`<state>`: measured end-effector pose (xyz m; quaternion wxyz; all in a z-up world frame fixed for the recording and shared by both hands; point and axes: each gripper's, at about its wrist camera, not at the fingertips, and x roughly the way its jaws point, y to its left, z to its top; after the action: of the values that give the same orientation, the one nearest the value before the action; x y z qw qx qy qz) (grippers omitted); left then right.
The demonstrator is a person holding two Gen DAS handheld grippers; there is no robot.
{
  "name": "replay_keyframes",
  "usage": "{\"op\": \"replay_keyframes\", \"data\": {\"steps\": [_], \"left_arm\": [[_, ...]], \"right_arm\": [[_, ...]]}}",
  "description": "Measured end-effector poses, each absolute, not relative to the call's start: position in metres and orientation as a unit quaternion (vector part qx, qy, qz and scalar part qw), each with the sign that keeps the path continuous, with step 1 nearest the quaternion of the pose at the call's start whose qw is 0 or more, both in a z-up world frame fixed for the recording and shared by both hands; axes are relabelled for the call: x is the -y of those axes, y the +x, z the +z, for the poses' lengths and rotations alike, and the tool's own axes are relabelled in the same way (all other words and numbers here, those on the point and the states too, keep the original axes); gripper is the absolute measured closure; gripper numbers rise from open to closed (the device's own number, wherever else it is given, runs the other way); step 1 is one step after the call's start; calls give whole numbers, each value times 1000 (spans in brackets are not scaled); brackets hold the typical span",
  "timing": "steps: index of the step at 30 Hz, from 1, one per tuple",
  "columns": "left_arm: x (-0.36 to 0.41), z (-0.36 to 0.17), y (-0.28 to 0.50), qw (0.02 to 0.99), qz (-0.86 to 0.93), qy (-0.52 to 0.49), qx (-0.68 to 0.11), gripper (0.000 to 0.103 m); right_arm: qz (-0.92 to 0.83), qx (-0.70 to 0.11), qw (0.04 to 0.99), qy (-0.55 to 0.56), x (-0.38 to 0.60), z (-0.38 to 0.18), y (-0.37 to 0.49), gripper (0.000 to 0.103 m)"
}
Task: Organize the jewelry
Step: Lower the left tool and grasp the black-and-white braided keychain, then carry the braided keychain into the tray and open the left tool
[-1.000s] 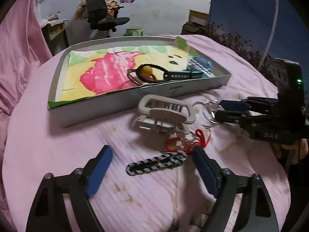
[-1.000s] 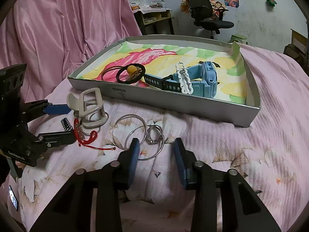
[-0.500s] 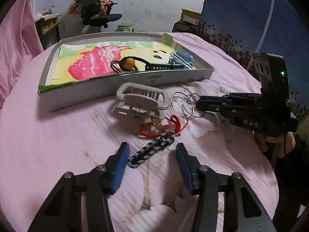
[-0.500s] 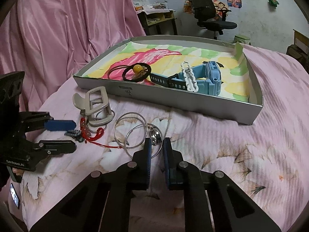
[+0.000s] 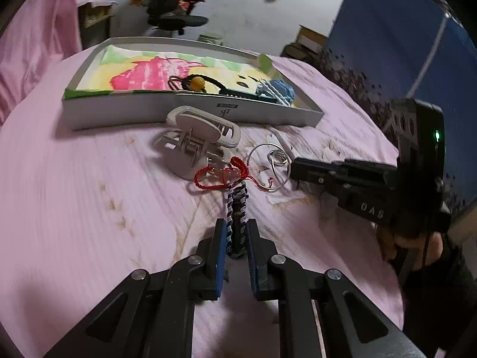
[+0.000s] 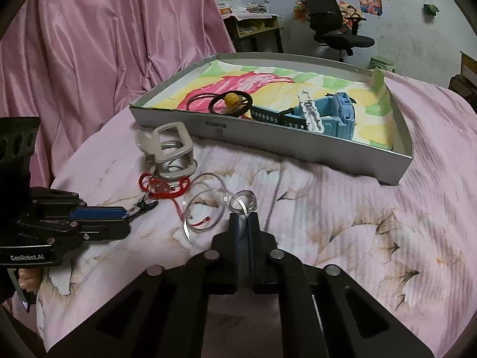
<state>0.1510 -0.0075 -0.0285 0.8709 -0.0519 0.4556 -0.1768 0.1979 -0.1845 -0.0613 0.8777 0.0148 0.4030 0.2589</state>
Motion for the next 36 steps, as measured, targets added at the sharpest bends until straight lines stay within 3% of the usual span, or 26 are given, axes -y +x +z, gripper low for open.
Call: {"op": "replay_keyframes", "data": {"steps": [20,36], "left_arm": [[7,3,126,909,-169,-85,-370,90],[-16,34,211,931,-117,-126,-323,90]], "right_arm": [[240,-331,912,30,200,-30,188,100],[213,-276,936,46,199,5,246,100]]}}
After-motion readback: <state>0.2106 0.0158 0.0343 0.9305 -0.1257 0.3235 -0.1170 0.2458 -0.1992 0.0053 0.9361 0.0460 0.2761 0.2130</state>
